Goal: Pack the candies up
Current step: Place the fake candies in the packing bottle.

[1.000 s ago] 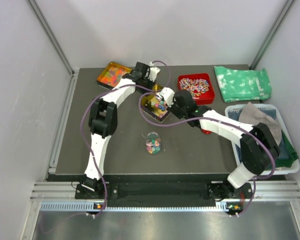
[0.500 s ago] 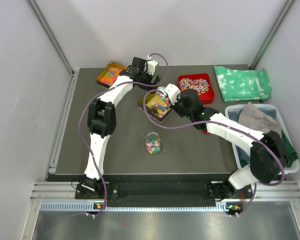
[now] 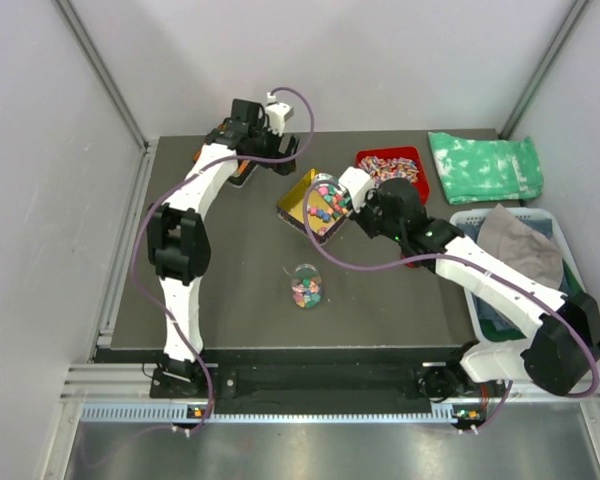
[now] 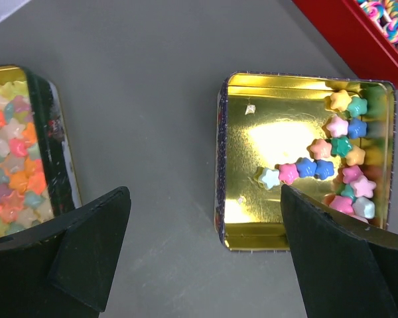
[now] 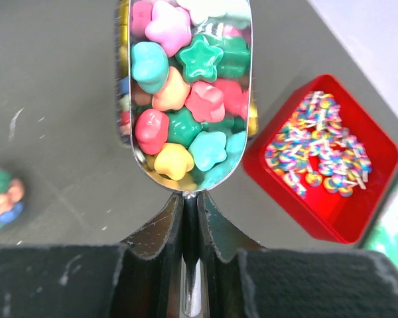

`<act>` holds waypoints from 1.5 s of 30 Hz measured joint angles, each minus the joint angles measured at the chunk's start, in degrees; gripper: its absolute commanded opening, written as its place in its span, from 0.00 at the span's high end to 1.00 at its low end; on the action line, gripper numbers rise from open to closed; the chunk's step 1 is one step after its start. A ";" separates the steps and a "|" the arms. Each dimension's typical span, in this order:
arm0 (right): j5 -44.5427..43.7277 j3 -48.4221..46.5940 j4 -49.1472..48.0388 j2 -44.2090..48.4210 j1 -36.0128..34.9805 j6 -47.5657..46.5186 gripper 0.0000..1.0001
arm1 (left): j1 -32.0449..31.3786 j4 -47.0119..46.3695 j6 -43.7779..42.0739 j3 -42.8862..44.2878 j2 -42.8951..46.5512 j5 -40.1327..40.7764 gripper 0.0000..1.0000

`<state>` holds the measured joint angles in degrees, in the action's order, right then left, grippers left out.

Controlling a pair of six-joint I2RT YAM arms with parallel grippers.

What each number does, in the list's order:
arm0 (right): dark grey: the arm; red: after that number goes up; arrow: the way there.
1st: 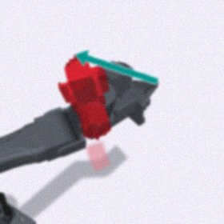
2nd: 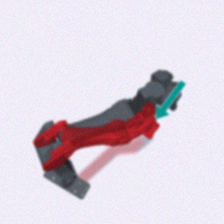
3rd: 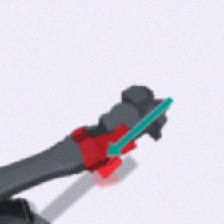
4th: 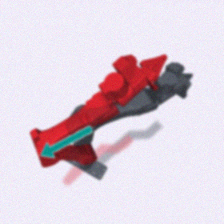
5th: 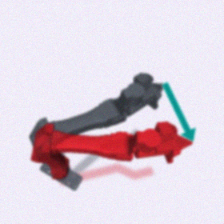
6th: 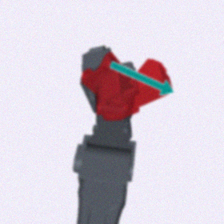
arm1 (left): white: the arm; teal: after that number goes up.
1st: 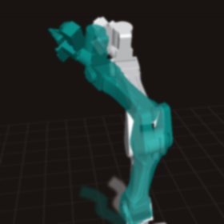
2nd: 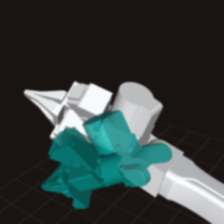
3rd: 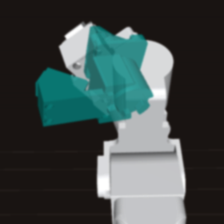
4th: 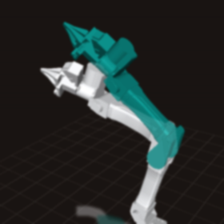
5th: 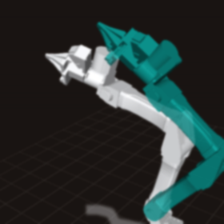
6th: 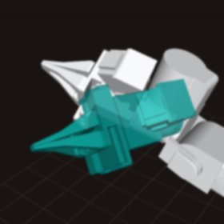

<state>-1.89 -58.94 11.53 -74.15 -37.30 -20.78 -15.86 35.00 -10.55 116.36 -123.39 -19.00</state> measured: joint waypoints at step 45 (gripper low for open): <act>6.25 -4.48 32.72 9.20 -8.02 -14.34 1.00 | 4.70 9.03 -9.90 -15.54 10.78 1.40 0.01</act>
<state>4.36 -63.42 44.25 -64.95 -45.32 -35.11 -11.16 44.03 -20.45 100.82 -112.62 -17.61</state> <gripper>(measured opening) 0.104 0.987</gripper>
